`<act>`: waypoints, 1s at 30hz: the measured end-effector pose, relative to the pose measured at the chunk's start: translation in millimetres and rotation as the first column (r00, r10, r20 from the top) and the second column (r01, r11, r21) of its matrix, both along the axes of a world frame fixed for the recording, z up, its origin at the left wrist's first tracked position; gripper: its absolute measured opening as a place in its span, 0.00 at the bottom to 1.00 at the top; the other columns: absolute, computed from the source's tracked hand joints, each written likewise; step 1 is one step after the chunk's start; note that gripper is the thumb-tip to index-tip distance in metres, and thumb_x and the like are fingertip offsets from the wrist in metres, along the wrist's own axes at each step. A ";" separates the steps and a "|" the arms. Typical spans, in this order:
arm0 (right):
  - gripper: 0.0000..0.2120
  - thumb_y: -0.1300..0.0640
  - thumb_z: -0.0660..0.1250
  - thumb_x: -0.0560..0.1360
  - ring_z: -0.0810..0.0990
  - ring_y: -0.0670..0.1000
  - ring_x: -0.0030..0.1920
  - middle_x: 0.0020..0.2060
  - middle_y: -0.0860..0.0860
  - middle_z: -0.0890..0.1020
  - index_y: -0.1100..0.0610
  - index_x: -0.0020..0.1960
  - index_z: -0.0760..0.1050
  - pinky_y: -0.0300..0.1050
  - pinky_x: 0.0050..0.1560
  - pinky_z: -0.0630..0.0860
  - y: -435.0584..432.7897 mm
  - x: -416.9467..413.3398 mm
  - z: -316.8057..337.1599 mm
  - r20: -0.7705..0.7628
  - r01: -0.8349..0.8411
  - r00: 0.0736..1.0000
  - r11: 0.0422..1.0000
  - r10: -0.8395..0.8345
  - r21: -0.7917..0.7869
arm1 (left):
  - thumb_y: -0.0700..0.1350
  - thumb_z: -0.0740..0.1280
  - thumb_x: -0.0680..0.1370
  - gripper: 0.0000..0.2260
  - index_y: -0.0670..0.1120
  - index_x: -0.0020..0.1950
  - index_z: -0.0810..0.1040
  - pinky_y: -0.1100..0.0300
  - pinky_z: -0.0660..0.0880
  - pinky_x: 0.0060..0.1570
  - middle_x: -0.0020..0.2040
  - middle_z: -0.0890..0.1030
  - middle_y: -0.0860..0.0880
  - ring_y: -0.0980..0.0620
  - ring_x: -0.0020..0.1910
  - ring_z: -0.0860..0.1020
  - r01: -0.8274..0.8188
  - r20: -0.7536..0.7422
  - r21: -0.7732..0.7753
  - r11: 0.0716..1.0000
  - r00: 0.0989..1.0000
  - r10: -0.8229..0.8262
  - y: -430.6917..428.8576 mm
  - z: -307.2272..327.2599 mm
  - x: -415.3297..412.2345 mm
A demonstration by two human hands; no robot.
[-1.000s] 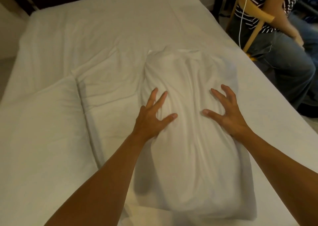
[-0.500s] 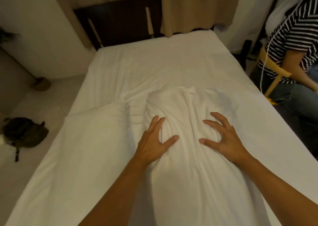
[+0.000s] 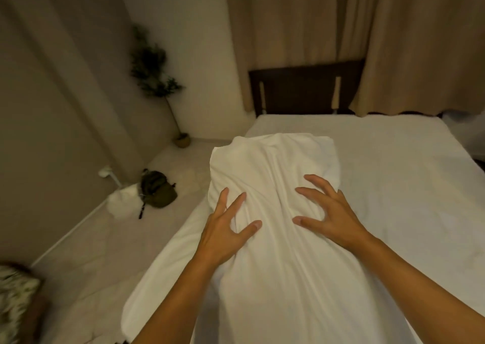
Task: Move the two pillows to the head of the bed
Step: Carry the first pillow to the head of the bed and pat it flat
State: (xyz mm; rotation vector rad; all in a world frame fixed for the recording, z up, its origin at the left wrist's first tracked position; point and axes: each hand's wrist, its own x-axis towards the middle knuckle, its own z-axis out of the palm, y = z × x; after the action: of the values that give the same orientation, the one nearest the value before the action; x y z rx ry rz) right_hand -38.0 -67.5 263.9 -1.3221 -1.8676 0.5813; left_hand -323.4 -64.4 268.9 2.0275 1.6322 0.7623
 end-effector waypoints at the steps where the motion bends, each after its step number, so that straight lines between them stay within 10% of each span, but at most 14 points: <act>1: 0.30 0.35 0.73 0.68 0.57 0.36 0.75 0.75 0.34 0.59 0.38 0.68 0.72 0.55 0.78 0.46 4.5 -23.4 9.1 0.007 -0.030 1.000 0.999 0.030 0.018 | 0.78 0.58 0.65 0.40 0.70 0.75 0.52 0.53 0.58 0.71 0.78 0.42 0.65 0.51 0.77 0.54 -0.028 0.001 0.018 0.999 1.000 0.028 -4.9 7.8 -23.5; 24: 0.34 0.28 0.68 0.65 0.60 0.44 0.75 0.74 0.36 0.61 0.39 0.68 0.73 0.44 0.71 0.54 23.7 -589.5 101.3 0.028 -0.505 0.859 0.838 0.511 0.207 | 0.75 0.60 0.68 0.36 0.71 0.74 0.54 0.45 0.61 0.72 0.79 0.43 0.63 0.47 0.78 0.54 -0.515 -0.017 0.174 0.839 0.851 0.525 -136.5 111.0 -542.1; 30: 0.35 0.27 0.68 0.65 0.60 0.43 0.75 0.74 0.36 0.62 0.40 0.68 0.73 0.55 0.75 0.58 56.5 -688.2 101.2 0.022 -0.573 0.810 0.785 0.586 0.235 | 0.74 0.61 0.69 0.36 0.68 0.75 0.55 0.45 0.61 0.73 0.79 0.44 0.64 0.49 0.78 0.54 -0.588 -0.018 0.183 0.788 0.799 0.601 -128.9 113.1 -623.2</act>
State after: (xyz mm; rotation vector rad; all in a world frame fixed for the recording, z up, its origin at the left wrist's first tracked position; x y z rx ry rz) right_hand -726.2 -11.0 365.1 -0.5502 -2.2236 0.6686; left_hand -946.5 -193.3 382.0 1.6423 2.3728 1.0741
